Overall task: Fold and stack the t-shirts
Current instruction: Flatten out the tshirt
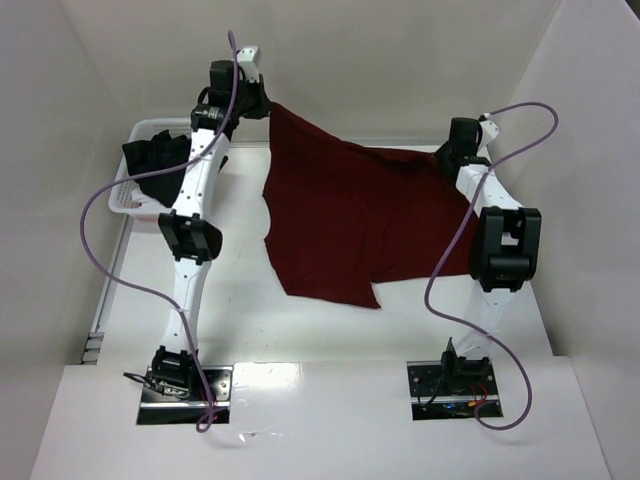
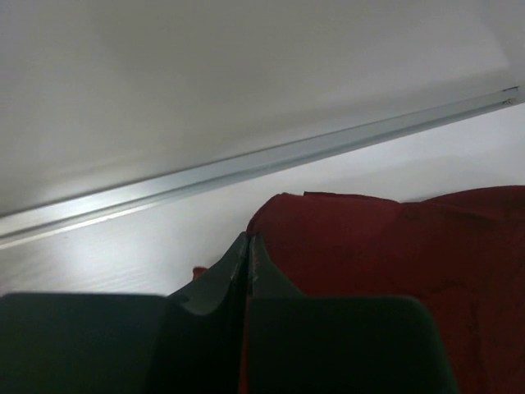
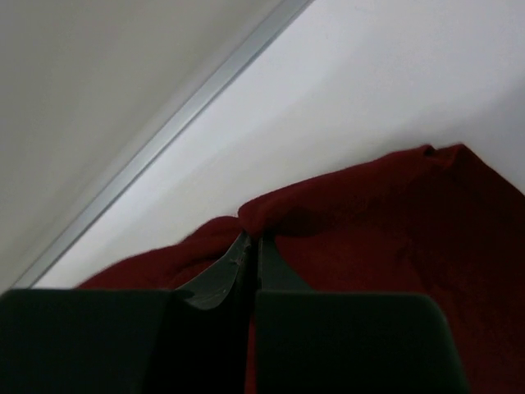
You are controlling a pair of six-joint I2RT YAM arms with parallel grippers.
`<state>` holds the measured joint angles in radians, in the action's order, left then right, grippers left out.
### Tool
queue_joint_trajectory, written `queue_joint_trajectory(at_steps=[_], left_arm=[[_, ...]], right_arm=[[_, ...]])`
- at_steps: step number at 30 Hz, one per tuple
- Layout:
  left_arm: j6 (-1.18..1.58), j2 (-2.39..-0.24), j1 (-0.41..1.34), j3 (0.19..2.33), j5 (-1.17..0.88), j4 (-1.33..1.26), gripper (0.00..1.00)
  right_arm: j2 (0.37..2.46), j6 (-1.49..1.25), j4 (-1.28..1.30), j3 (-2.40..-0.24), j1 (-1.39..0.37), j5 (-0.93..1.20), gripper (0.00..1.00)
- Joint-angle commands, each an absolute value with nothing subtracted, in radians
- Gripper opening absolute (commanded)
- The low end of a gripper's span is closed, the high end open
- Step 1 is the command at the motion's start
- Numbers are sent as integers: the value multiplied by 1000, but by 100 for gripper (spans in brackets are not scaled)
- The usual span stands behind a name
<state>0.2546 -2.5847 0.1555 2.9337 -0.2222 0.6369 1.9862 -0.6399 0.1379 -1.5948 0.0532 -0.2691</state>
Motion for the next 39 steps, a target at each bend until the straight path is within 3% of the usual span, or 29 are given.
queue_joint_trajectory(at_steps=[1, 7, 11, 16, 21, 25, 30, 35, 39], left_arm=[[166, -2482, 222, 3077, -154, 721, 0], [120, -2228, 382, 3096, 27, 880, 0], [152, -2036, 541, 3068, 150, 955, 0], [201, -1806, 695, 3068, 328, 1049, 0], [245, -1568, 695, 2999, 370, 1140, 0], [219, -1380, 695, 2803, 394, 1051, 0], [221, -986, 695, 2076, 345, 602, 0], [212, -933, 695, 1834, 353, 508, 0], [163, -1030, 695, 1760, 397, 456, 0]], right_arm=[[1788, -601, 9, -1514, 57, -212, 0], [1328, -552, 11, -1324, 46, -169, 0], [1069, -476, 118, -1315, -29, -219, 0], [872, -451, 169, -1336, -121, -229, 0], [694, -477, 193, -1322, -130, -250, 0], [693, -468, 218, -1333, -130, -261, 0], [707, -491, 199, -1312, -140, -247, 0], [758, -466, 210, -1322, -140, -313, 0], [837, -446, 210, -1301, -140, -380, 0]])
